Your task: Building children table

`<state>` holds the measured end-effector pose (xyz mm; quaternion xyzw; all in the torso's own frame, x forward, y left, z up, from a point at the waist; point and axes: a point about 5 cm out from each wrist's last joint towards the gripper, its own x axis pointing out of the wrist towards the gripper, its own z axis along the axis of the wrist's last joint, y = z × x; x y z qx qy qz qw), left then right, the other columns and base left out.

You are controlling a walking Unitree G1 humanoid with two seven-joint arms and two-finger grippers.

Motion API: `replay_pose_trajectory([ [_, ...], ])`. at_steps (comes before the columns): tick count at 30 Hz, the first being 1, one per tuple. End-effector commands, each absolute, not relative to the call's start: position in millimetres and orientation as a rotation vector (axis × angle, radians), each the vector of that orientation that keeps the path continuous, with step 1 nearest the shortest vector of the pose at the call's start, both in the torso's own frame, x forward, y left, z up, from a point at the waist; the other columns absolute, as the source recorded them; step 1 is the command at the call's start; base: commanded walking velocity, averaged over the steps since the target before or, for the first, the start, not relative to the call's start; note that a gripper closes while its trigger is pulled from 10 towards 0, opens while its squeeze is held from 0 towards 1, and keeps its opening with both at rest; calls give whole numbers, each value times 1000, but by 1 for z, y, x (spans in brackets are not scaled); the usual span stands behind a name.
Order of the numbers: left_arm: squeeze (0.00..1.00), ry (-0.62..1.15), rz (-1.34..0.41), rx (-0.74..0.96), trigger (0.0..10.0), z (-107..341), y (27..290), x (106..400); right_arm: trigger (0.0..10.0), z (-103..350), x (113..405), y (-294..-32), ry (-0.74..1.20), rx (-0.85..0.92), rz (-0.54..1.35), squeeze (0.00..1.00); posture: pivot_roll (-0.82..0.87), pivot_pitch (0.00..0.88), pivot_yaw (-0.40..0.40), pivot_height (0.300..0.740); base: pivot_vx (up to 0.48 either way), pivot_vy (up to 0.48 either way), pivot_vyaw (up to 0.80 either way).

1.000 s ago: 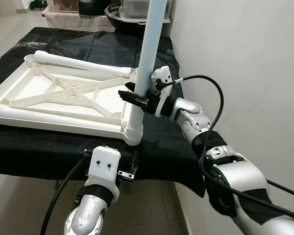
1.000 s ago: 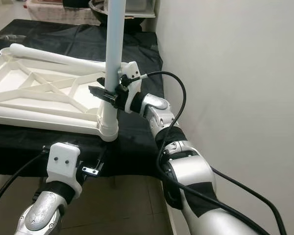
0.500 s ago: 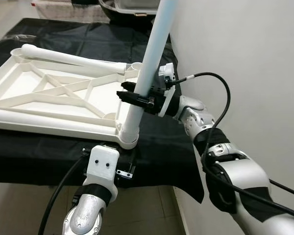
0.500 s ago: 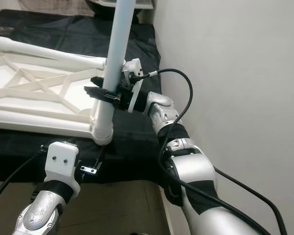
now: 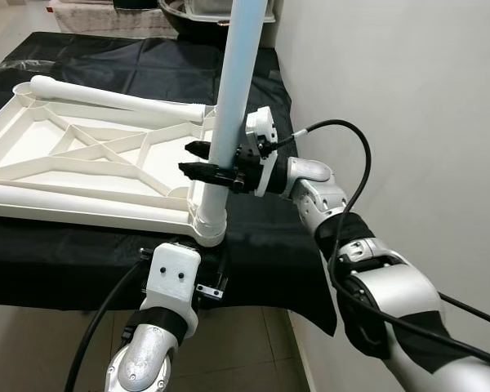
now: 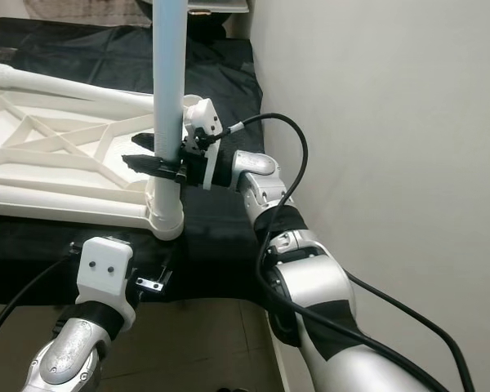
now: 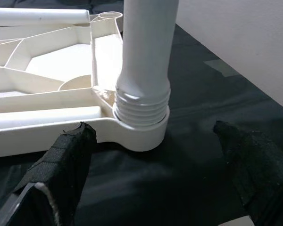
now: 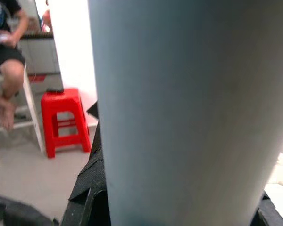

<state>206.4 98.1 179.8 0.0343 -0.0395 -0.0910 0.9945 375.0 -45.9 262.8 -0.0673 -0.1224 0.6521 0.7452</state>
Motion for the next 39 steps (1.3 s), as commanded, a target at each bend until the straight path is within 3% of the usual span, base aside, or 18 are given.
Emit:
replay_pose_trajectory([
  [1,0,-60,-186,78,10000,176,97,205,10000,237,375,-51,-146,-191,1424,0,221,207,-140,740,0,0,0],
  [8,0,-60,-186,78,10000,175,97,206,10000,229,374,-49,-107,-213,1422,0,220,205,-137,740,0,0,0],
  [16,0,-63,-182,79,10000,176,97,206,10000,223,380,-46,-71,-193,1291,0,222,205,-139,740,0,0,0],
  [20,0,-69,-175,83,10000,177,99,207,10000,219,388,-53,-75,-190,1101,0,223,207,-140,740,0,0,0],
  [29,0,-73,-168,87,10000,177,101,209,10000,212,397,-65,-46,-187,867,0,221,204,-140,740,0,0,0],
  [33,0,-76,-167,88,10000,177,101,210,10000,208,405,-75,2,-164,666,0,220,202,-138,740,0,0,0],
  [34,0,-76,-165,88,10000,177,101,210,10000,204,409,-81,42,-125,533,0,221,197,-139,740,0,0,0],
  [39,0,-75,-164,90,10000,177,102,211,10000,202,413,-88,63,-67,374,0,221,191,-139,740,0,0,0],
])
